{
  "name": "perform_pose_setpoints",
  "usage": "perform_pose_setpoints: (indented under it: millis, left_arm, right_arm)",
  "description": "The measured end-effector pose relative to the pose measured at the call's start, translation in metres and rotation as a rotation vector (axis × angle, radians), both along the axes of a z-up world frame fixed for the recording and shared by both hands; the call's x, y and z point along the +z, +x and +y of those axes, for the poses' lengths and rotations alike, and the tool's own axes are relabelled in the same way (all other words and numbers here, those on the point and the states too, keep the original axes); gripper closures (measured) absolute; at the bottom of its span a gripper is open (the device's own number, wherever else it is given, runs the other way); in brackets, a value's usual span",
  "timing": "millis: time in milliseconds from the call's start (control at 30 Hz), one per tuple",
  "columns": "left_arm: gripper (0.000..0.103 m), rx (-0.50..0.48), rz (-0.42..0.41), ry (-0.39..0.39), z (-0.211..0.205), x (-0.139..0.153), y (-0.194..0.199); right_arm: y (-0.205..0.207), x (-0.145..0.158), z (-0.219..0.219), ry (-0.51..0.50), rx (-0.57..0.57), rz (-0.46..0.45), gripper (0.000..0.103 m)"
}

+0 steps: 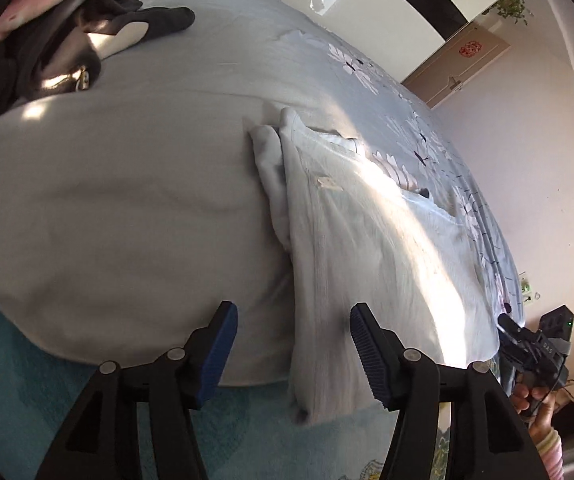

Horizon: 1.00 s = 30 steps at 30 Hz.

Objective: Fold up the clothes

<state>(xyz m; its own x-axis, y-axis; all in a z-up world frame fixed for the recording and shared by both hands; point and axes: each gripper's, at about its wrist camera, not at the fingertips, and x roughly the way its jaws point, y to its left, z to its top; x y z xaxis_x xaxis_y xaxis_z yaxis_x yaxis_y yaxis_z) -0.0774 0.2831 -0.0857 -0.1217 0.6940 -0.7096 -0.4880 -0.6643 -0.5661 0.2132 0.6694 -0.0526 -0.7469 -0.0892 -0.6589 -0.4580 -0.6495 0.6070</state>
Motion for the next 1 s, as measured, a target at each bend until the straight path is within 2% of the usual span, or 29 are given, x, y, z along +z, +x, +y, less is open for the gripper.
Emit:
perform_pose_setpoints:
  millis: [133,233,367,400,433,467,500,533,633,733,800,1000]
  left_arm:
    - [0.039,0.02,-0.066,0.031,-0.006,-0.008,0.013]
    - [0.039,0.01,-0.066,0.035,0.003,-0.01,0.018]
    - [0.041,0.029,-0.167,0.14,0.008,-0.017,0.018]
    - [0.044,0.045,-0.18,0.134,0.01,-0.02,0.018]
    - [0.048,0.063,-0.179,0.123,0.011,-0.022,0.019]
    - [0.063,0.083,-0.181,0.113,0.01,-0.024,0.019]
    - [0.084,0.105,-0.196,0.114,0.008,-0.026,0.018]
    - [0.091,0.125,-0.211,0.119,0.005,-0.027,0.018]
    - [0.094,0.173,-0.239,0.15,-0.002,-0.027,0.021]
    - [0.095,0.156,-0.155,0.125,-0.007,-0.008,0.037]
    - [0.095,0.138,-0.134,0.118,-0.016,0.002,0.048]
    - [0.095,0.088,-0.152,0.111,-0.066,0.004,0.102]
  right_arm:
    - [0.001,-0.018,-0.008,-0.082,0.007,-0.001,0.052]
    - [-0.004,-0.023,-0.014,-0.085,0.002,0.001,0.05]
    - [-0.005,-0.024,-0.018,-0.123,-0.006,0.041,0.05]
    - [-0.005,-0.025,-0.019,-0.141,-0.005,0.052,0.055]
    - [-0.004,-0.026,-0.02,-0.156,-0.007,0.064,0.062]
    - [-0.003,-0.027,-0.021,-0.165,-0.008,0.072,0.083]
    - [-0.002,-0.027,-0.022,-0.171,-0.008,0.079,0.093]
    - [-0.002,-0.026,-0.024,-0.164,-0.01,0.082,0.094]
    - [-0.001,-0.017,-0.032,-0.133,-0.018,0.084,0.097]
    - [0.006,0.0,-0.043,-0.106,-0.007,0.104,0.098]
    - [0.016,0.011,-0.053,-0.079,0.012,0.108,0.098]
    - [0.08,0.01,-0.095,-0.101,0.053,0.088,0.098]
